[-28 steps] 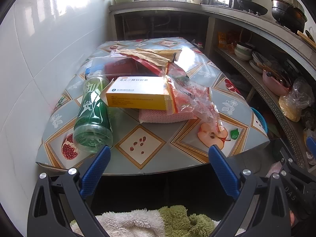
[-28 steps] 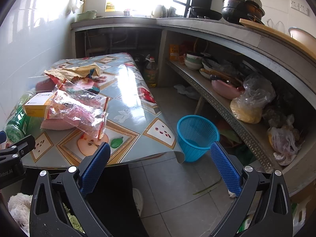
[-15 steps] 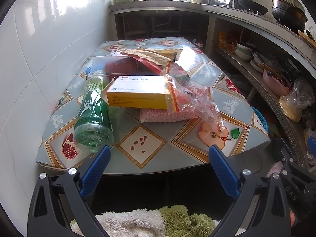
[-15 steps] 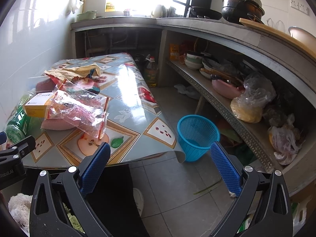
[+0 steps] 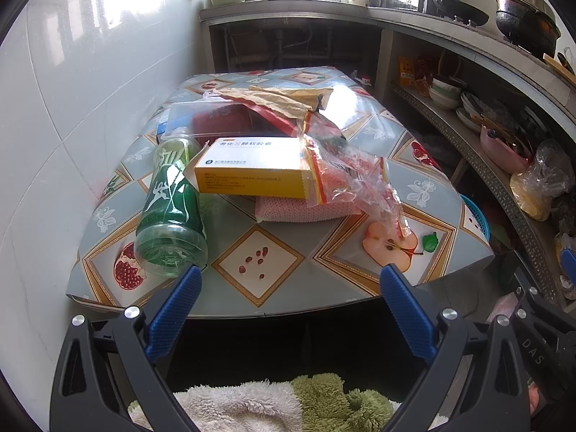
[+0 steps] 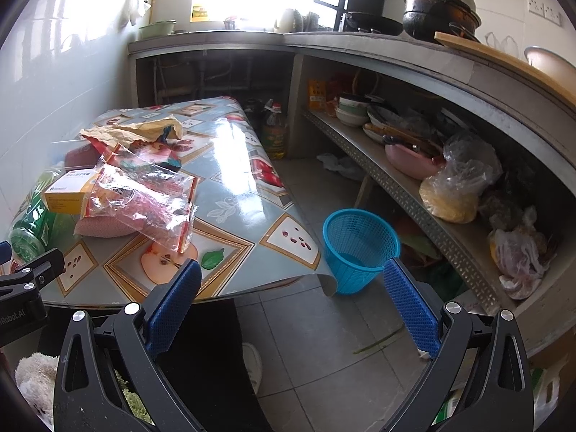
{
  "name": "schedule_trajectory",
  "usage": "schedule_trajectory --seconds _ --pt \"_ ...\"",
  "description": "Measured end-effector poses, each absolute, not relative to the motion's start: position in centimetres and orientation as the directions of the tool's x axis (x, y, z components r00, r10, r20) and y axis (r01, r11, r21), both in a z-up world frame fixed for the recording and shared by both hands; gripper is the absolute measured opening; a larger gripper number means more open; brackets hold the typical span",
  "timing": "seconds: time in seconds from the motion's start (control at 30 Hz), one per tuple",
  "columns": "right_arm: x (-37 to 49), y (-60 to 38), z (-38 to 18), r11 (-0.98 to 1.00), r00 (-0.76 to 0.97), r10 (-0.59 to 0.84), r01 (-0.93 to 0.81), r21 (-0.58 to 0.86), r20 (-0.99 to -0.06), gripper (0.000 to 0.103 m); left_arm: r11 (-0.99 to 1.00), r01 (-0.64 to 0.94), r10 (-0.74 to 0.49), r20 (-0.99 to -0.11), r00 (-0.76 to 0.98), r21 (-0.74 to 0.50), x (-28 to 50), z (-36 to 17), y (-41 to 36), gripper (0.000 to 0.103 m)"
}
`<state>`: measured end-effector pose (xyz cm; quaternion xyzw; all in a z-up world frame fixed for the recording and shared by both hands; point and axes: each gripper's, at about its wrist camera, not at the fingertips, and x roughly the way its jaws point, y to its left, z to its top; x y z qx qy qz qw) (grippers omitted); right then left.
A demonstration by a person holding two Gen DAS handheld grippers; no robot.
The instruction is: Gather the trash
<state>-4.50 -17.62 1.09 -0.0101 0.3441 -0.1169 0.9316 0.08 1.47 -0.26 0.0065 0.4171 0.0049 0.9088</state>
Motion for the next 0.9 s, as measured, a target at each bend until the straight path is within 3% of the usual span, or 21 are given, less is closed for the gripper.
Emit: schedule_trajectory --seconds 0.9 --pt "-4.44 -17.97 1.07 0.971 0.739 -0.228 0.221 -0.092 -0.634 0.097 1.000 0.024 -0.009 -0.765 0.644 0.009 -0.04 -0.85 1.37 0.097"
